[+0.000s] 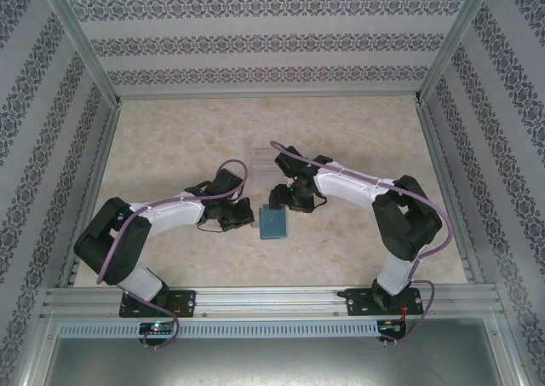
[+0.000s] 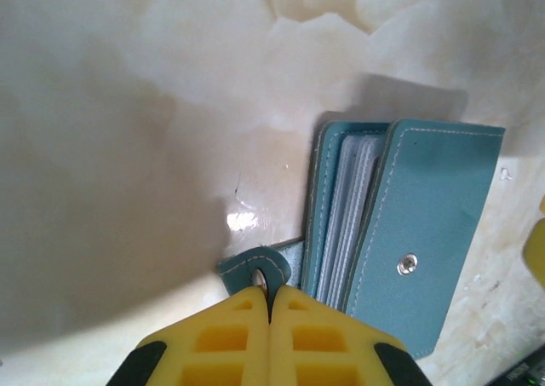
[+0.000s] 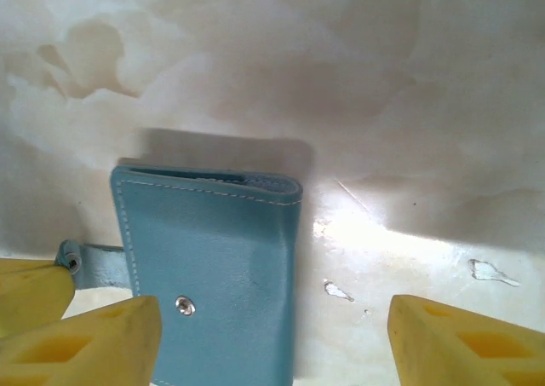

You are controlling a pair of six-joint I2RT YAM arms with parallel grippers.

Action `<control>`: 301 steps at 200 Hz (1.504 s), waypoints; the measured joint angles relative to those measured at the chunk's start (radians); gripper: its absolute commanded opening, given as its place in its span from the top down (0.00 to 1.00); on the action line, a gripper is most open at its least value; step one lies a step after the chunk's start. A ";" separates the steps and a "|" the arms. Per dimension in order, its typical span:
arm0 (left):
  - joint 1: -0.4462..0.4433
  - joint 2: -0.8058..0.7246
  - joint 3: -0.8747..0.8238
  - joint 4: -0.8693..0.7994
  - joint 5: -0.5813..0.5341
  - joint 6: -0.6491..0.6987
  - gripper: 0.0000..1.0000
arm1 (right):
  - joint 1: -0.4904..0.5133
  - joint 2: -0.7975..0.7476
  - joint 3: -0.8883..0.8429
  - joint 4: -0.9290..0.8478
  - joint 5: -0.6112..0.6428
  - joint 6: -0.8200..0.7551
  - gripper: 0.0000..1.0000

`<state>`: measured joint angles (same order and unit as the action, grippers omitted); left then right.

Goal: Take the credit cards out of the card holder

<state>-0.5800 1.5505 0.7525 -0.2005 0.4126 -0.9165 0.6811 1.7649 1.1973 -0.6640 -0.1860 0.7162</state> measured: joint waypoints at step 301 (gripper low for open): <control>0.058 -0.012 -0.121 0.187 0.156 -0.050 0.99 | 0.096 0.309 0.341 -0.186 0.153 0.092 0.14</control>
<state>-0.5217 1.5383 0.6319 -0.0139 0.5686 -0.9665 0.7769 2.0743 1.5379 -0.8501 -0.0334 0.8085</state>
